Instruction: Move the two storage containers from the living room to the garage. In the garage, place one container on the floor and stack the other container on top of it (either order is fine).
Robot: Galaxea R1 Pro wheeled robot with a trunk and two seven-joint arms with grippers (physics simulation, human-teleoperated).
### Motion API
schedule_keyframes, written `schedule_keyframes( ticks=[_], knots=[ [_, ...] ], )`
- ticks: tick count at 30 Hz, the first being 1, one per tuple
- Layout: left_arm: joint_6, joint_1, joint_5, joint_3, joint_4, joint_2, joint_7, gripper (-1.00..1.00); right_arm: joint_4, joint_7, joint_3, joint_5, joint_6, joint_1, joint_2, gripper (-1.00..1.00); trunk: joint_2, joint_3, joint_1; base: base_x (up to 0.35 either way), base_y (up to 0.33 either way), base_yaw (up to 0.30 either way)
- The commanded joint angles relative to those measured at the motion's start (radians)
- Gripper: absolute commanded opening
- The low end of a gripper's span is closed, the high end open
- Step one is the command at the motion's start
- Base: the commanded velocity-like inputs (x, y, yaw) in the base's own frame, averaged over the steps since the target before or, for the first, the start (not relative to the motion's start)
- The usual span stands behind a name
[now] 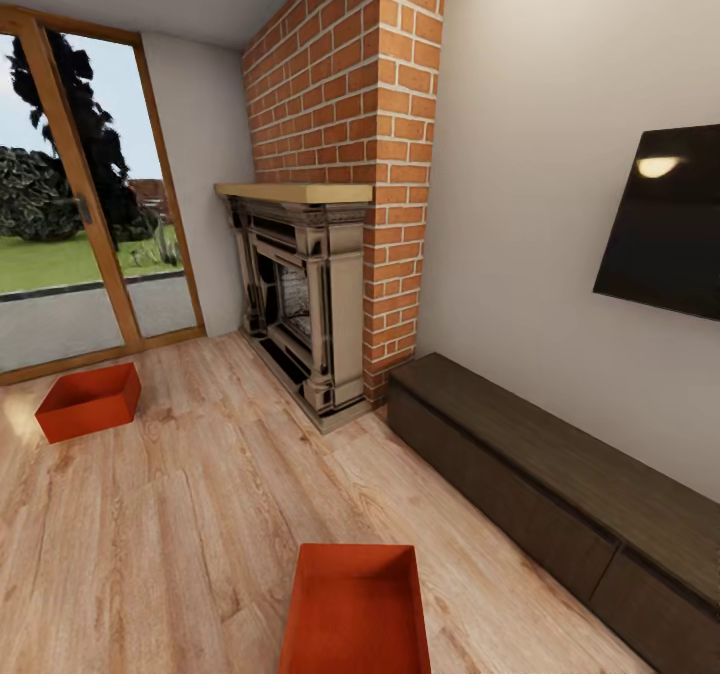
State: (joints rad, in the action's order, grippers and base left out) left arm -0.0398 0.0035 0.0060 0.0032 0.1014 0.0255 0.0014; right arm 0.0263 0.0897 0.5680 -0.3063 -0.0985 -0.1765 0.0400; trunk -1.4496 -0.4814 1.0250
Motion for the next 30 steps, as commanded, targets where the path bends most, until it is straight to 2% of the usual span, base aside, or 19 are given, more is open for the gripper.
schedule_keyframes(
  ticks=[1, 9, 30],
  knots=[
    [-0.002, 0.000, 0.000, 0.000, 0.001, 0.000, 0.000, 1.00, 0.003, 0.006, 0.008, -0.009, -0.006, -0.001, 0.001, 1.00, 0.000, -0.001, 0.000, 0.000, 0.000, 0.000],
    [-0.002, 0.000, 0.002, 0.001, 0.001, -0.002, 0.000, 1.00, 0.003, 0.007, 0.009, -0.001, -0.005, -0.001, -0.003, 1.00, 0.000, -0.001, 0.000, 0.000, 0.000, 0.000],
    [-0.002, 0.001, -0.001, 0.004, 0.004, -0.008, 0.010, 1.00, 0.003, 0.006, 0.000, -0.015, -0.005, -0.001, 0.000, 1.00, 0.000, -0.001, 0.000, 0.000, 0.000, 0.000]
  ],
)
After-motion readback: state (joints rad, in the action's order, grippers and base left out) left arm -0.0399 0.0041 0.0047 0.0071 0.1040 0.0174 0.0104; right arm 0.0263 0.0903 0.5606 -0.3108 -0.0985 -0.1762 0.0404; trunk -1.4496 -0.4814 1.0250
